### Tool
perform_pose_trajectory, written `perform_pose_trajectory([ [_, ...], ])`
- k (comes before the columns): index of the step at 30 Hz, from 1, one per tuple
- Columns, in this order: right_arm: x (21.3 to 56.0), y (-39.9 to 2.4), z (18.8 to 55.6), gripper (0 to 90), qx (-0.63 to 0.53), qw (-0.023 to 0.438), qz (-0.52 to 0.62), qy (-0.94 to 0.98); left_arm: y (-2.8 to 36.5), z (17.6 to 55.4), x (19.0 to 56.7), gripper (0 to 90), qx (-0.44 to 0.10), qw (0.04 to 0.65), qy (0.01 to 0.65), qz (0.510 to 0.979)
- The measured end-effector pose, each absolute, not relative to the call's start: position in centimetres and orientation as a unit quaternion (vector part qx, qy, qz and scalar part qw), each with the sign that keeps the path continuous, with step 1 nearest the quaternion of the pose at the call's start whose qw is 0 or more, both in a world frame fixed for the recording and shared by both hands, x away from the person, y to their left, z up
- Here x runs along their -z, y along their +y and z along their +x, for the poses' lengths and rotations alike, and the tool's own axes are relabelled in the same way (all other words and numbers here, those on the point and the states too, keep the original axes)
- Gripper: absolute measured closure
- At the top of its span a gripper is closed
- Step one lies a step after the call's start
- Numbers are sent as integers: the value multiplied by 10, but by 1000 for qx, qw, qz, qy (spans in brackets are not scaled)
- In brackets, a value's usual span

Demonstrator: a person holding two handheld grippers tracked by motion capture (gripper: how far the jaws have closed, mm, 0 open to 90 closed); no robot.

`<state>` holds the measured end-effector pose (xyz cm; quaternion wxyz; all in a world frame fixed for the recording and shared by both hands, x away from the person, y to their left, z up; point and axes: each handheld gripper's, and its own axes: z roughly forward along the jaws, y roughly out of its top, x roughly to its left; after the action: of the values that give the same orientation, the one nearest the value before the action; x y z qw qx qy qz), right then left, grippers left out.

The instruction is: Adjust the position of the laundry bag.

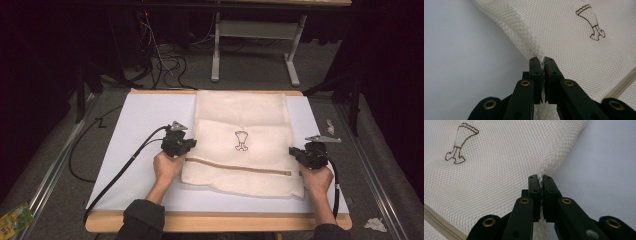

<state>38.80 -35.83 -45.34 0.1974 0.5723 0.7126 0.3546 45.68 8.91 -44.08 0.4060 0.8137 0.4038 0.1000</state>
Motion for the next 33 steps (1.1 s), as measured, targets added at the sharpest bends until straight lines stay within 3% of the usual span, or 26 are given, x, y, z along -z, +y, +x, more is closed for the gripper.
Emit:
perform_pose_trajectory([
  [33, 452, -303, 407, 878, -369, 179, 533, 740, 153, 445, 442, 858, -137, 408, 445, 786],
])
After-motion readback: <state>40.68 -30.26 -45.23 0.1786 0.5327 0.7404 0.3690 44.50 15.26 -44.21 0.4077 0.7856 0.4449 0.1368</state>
